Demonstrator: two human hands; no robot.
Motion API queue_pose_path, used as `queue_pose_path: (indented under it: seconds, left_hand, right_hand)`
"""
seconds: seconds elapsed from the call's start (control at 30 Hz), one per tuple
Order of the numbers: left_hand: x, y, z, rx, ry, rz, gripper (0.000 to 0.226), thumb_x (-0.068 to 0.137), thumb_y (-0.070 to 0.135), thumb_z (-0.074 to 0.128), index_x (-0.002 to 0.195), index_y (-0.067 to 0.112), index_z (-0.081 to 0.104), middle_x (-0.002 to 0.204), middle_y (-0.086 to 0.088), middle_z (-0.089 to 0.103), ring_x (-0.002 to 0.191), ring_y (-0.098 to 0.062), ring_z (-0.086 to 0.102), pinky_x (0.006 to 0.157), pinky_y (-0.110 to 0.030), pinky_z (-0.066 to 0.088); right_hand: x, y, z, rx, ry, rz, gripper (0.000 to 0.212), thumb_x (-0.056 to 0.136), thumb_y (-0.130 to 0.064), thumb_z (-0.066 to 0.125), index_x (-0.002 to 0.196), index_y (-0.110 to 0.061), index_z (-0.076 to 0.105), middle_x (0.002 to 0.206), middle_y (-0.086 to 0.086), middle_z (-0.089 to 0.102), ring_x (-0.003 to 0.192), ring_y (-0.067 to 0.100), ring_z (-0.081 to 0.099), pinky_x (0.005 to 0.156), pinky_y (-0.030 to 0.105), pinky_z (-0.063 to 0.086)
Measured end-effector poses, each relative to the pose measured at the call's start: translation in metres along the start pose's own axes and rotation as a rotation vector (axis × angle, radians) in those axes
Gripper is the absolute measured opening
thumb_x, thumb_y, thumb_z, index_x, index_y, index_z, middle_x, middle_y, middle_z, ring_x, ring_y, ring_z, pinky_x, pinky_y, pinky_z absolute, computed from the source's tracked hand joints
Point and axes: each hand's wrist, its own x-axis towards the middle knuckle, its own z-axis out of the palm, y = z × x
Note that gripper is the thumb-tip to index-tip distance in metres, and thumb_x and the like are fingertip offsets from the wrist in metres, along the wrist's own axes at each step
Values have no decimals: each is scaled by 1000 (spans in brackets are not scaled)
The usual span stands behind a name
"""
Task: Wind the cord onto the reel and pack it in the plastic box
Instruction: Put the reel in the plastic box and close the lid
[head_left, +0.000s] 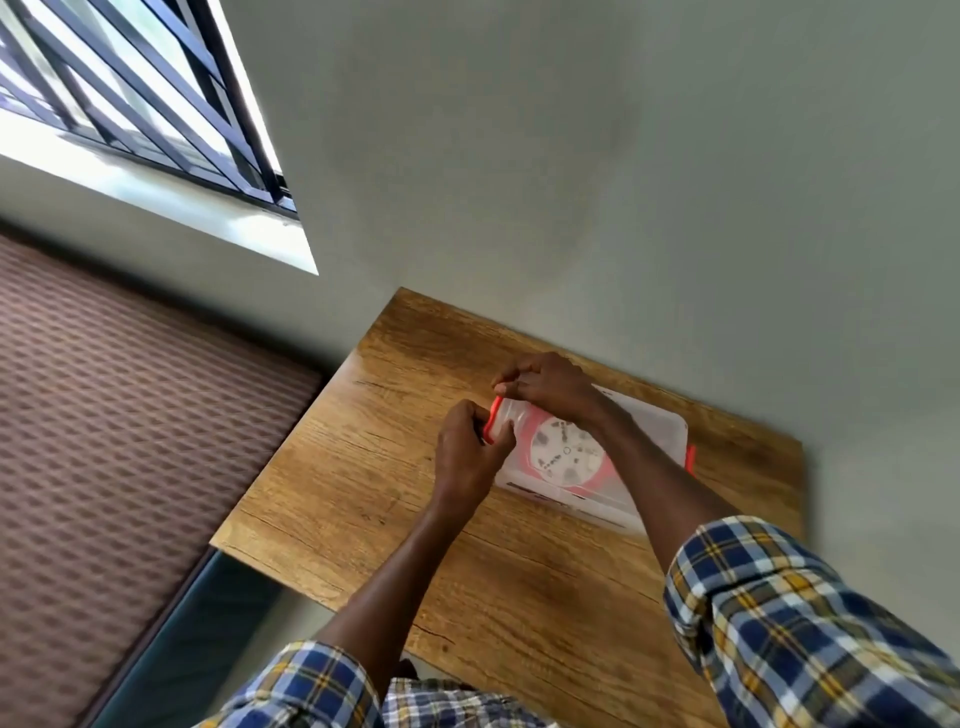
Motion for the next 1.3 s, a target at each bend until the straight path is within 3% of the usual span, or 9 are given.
queue_pose_path:
  seconds: [0.1,0.37,0.47,0.63,0.77,0.9,1.03,1.17,1.3]
  left_hand:
    - [-4,5,4,141,21,105,24,96,24,77,95,16,54,93,-3,55,73,-7,45,61,-15,39]
    - [-6,16,5,372,-38,246,13,102,13,65,105,3,57,99,-12,55,83,-23,49,68,-30,37]
    - [-2,14,-1,381,-64,257,18,102,19,67,110,5,59,106,-12,58,94,-25,53,75,-36,46]
    - [25,28,11,540,-168,463,54,101,33,66,147,9,52,146,-16,53,133,-35,47,107,-49,47]
    - [38,39,41,797,-444,649,61,105,53,49,160,30,39,171,-7,31,158,-33,24,125,-58,24]
    - [41,30,46,921,-434,682,60,105,63,36,159,37,39,172,-1,31,158,-30,24,122,-60,25]
    - [40,36,44,974,-364,605,59,103,65,40,156,40,43,169,2,35,156,-25,27,118,-59,24]
    - [44,40,28,1005,-241,462,57,101,69,45,149,39,49,156,1,45,143,-30,39,113,-56,26]
    - [64,33,-9,993,-166,329,65,94,76,53,142,33,54,136,-9,53,124,-35,50,101,-50,39]
  right_hand:
    - [1,-6,8,-83,48,4,10,82,-44,80,84,-35,76,92,-19,73,97,3,65,94,37,38]
    - [-13,-10,5,31,101,-7,14,87,-41,74,84,-28,77,88,-14,74,92,9,68,92,40,43]
    - [-29,-5,-1,291,385,18,11,93,-22,70,99,-20,78,100,-5,76,96,12,69,89,34,53]
    - [-93,40,6,-66,972,204,23,93,-15,66,115,-18,70,118,1,71,110,22,67,94,34,53]
    - [-129,68,32,-473,759,446,60,102,-47,46,153,-17,37,163,12,31,150,33,28,116,57,27]
    - [-130,74,39,-558,638,440,71,104,-57,26,162,-18,15,171,10,8,157,30,4,122,59,15]
    - [-124,68,24,-543,612,369,66,103,-54,40,159,-22,27,171,7,12,157,29,7,123,58,12]
    - [-119,41,35,-425,810,462,61,95,-45,63,147,-21,44,160,14,33,148,35,30,119,58,27]
    - [-94,10,69,11,748,428,79,96,-46,65,158,-21,23,162,15,30,138,34,46,100,44,51]
